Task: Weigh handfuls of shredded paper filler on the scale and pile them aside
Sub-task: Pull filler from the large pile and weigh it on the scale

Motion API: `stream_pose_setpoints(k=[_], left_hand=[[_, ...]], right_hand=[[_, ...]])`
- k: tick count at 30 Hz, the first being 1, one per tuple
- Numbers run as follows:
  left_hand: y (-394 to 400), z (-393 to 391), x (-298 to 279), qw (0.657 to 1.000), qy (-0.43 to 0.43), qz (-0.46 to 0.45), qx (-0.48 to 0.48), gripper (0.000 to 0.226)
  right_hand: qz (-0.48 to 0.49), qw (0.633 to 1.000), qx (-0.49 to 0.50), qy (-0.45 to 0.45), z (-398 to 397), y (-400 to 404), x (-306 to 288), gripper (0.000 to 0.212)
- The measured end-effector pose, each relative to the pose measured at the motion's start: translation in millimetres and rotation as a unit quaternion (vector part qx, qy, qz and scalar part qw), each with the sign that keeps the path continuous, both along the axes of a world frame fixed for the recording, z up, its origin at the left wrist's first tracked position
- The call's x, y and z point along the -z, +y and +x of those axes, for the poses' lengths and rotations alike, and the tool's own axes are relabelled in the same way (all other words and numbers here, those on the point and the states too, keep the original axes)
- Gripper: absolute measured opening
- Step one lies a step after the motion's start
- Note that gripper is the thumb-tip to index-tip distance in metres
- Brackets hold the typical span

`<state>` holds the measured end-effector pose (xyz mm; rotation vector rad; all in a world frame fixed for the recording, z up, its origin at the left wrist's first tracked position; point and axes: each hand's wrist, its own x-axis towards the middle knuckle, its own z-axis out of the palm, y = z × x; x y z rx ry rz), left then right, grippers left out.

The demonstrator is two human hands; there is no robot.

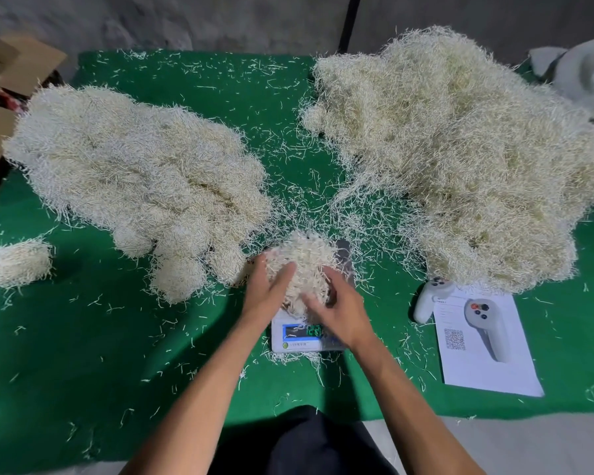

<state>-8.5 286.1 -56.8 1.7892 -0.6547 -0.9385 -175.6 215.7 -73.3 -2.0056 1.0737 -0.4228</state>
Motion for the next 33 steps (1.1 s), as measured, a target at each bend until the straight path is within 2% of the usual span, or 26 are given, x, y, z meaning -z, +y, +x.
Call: stream_pose_setpoints(k=[3,6,8,10,13,17,18,19,21,22,24,25,26,27,28,30,31,32,33], left_hand=[[-22,0,-15,0.997,-0.03,0.059,0.05,0.103],[-37,5,-33,0.998,0.036,0.049,0.027,0.125],[-52,5,-48,0.994,0.102,0.037,0.01,0.131],[-65,8,-59,0.982,0.182,0.016,-0.044,0.127],[-78,17,-65,0.962,0.253,0.008,-0.107,0.108],[-83,27,-63,0.936,0.34,0.019,-0.092,0.032],[-80,30,-57,0.936,0.34,0.017,-0.09,0.027],[-79,34,-51,0.934,0.341,0.01,-0.102,0.036],[-85,50,-27,0.938,0.316,-0.007,-0.141,0.077],[-85,52,-22,0.956,0.259,-0.011,-0.138,0.09],[-94,55,-18,0.979,0.151,0.031,-0.133,0.101],[-94,54,-16,0.982,0.133,0.043,-0.13,0.1],[-94,54,-13,0.978,0.139,0.058,-0.141,0.096],[-101,55,-10,0.978,0.157,0.049,-0.128,0.088],[-106,52,-5,0.981,0.143,0.07,-0.111,0.076],[-105,47,-4,0.987,0.086,0.112,-0.076,0.057],[-109,45,-2,0.986,0.1,0.104,-0.088,0.063],[-113,42,-6,0.983,0.127,0.086,-0.105,0.073],[-114,40,-11,0.979,0.158,0.07,-0.11,0.081]], right_hand=[[0.051,0.987,0.092,-0.125,21,-18,-15,0.05],[0.13,0.957,0.117,-0.233,36,-36,-35,0.029],[0.149,0.952,0.092,-0.249,44,-45,-48,0.019],[0.16,0.959,0.066,-0.226,48,-58,-61,0.024],[0.159,0.976,0.04,-0.144,41,-95,-67,0.026],[0.182,0.966,0.138,-0.119,27,-162,-70,0.024],[0.183,0.96,0.179,-0.116,22,-181,-70,0.024],[0.198,0.945,0.234,-0.117,15,-203,-69,0.024],[0.225,0.906,0.335,-0.127,-1,-245,-69,0.032],[0.225,0.899,0.355,-0.121,-8,-262,-68,0.034],[0.238,0.895,0.362,-0.11,-11,-285,-73,0.039],[0.269,0.888,0.345,-0.141,-8,-294,-71,0.042],[0.262,0.901,0.315,-0.145,-2,-299,-70,0.046],[0.224,0.936,0.253,-0.103,4,-298,-72,0.052],[0.174,0.956,0.234,-0.041,7,-301,-67,0.057],[0.06,0.965,0.177,0.181,7,-298,-58,0.062],[-0.007,0.955,0.167,0.246,6,-296,-53,0.058],[-0.073,0.952,0.155,0.253,6,-288,-51,0.049],[-0.097,0.964,0.126,0.211,8,-275,-52,0.041]])
